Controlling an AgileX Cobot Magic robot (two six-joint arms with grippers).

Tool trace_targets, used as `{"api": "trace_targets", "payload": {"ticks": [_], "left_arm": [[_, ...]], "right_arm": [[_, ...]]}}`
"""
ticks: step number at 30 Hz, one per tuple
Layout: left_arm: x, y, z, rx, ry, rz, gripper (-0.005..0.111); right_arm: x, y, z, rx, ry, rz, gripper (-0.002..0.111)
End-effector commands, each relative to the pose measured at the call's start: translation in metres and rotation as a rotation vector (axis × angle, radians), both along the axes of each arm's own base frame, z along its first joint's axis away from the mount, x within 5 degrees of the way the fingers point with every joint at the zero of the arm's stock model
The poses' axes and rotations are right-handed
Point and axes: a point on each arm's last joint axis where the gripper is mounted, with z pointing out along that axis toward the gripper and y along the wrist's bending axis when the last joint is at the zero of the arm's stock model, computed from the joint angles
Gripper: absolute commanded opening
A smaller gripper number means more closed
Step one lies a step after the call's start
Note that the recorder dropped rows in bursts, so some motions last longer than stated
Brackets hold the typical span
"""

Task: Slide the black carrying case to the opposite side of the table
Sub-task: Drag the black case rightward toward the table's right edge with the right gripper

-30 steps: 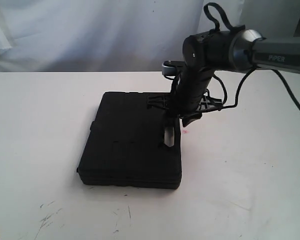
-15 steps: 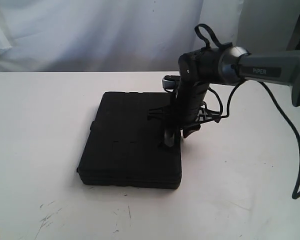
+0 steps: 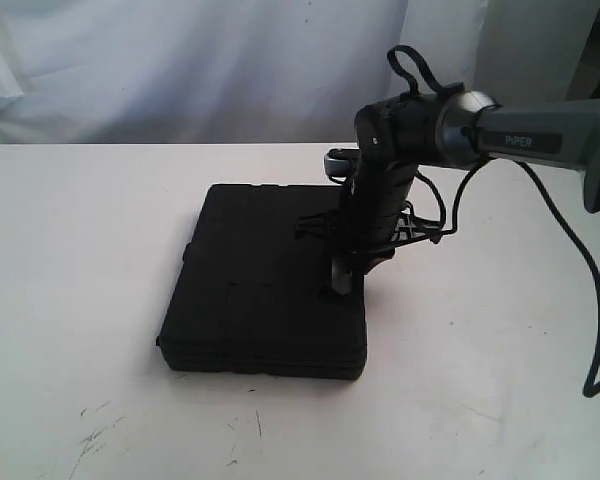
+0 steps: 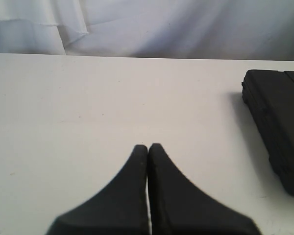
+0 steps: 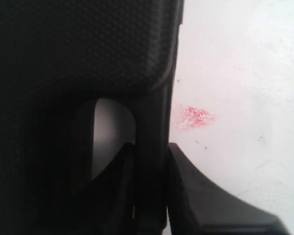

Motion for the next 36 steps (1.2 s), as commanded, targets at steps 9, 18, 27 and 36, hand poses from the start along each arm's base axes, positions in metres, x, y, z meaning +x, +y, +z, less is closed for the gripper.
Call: {"api": "trace_targets", "payload": {"ticks": [9,18,27,36], "left_arm": [[0.000,0.000,0.000,0.001,-0.017,0.001,0.000],[0.000,0.000,0.000,0.001,-0.017,0.001,0.000],[0.000,0.000,0.000,0.001,-0.017,0.001,0.000],[0.000,0.000,0.000,0.001,-0.017,0.001,0.000]], "right_arm": [[0.007,-0.045,0.003,-0.135,0.080,0.064,0.000],[0.010,-0.066,0.003,-0.149,0.123,0.029,0.000],[0.014,-0.086,0.003,-0.186,0.138,0.012,0.000],[0.019,-0.112,0.003,-0.189,0.156,-0.057,0.000]]}}
